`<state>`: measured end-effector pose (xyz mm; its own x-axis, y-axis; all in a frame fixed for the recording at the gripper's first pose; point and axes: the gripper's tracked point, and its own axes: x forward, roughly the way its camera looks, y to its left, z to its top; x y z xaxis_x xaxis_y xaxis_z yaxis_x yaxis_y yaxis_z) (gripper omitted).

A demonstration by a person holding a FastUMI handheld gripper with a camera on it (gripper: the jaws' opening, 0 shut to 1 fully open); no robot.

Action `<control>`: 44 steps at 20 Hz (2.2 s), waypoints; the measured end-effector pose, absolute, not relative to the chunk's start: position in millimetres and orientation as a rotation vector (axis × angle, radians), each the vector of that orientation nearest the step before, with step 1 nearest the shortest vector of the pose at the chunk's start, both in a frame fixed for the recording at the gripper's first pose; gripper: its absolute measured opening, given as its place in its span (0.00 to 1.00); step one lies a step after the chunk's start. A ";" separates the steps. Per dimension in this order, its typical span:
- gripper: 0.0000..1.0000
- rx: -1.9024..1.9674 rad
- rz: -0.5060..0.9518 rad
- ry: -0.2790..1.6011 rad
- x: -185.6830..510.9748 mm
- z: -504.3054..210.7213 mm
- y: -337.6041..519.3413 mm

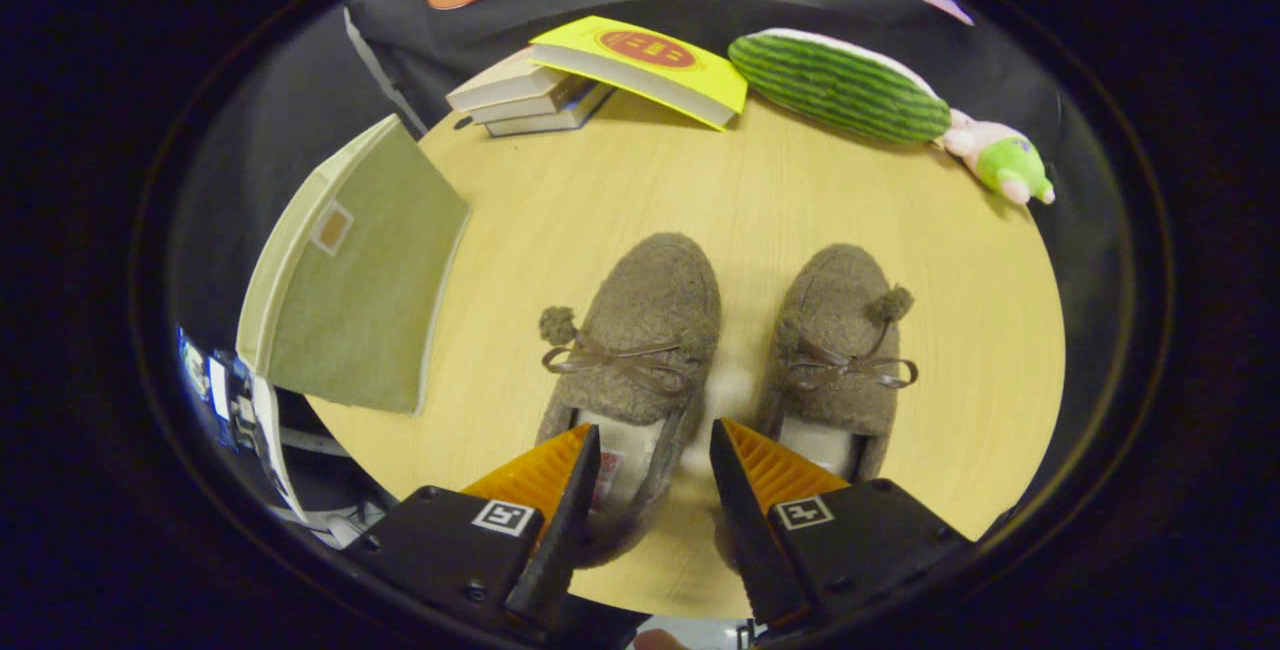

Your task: Open the storage box then place both shoes into the box .Put the left shoe in first, then the right shoe, with the right side of both shoes facing outward in a uniform manner.

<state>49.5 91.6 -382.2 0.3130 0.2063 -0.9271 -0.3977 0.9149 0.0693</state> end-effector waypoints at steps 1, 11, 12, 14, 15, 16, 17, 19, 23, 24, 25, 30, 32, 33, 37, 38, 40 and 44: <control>0.69 -0.159 0.387 1.202 54.1 -387.9 93.1; 0.35 -0.068 0.246 1.342 62.7 -409.4 97.9; 0.19 -0.031 0.225 1.344 64.0 -406.1 98.5; 0.07 0.079 0.210 1.364 58.7 -395.3 111.0; 0.06 0.146 0.213 1.371 55.1 -384.6 119.0; 0.06 0.218 0.217 1.348 56.2 -369.2 129.8; 0.06 0.258 0.221 1.320 57.9 -352.1 137.1; 0.06 0.280 0.225 1.260 60.4 -316.5 147.7; 0.06 0.279 0.252 1.168 54.9 -243.8 180.1; 0.06 0.280 0.269 1.151 51.4 -223.6 194.3; 0.06 0.275 0.290 1.133 48.4 -203.6 211.2; 0.06 0.197 0.398 1.091 41.3 -146.2 322.9; 0.06 0.147 0.423 1.096 40.6 -152.4 371.4; 0.06 0.118 0.436 1.112 36.0 -164.7 393.8; 0.06 -0.041 0.457 1.186 16.7 -236.2 445.3; 0.06 -0.066 0.456 1.215 9.7 -254.8 451.6; 0.06 -0.100 0.439 1.281 -1.4 -288.6 455.7; 0.06 -0.051 0.368 1.419 -14.9 -332.2 466.4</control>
<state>-14.9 466.4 -332.2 0.1045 0.2194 -0.9700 -0.2802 0.9424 0.1829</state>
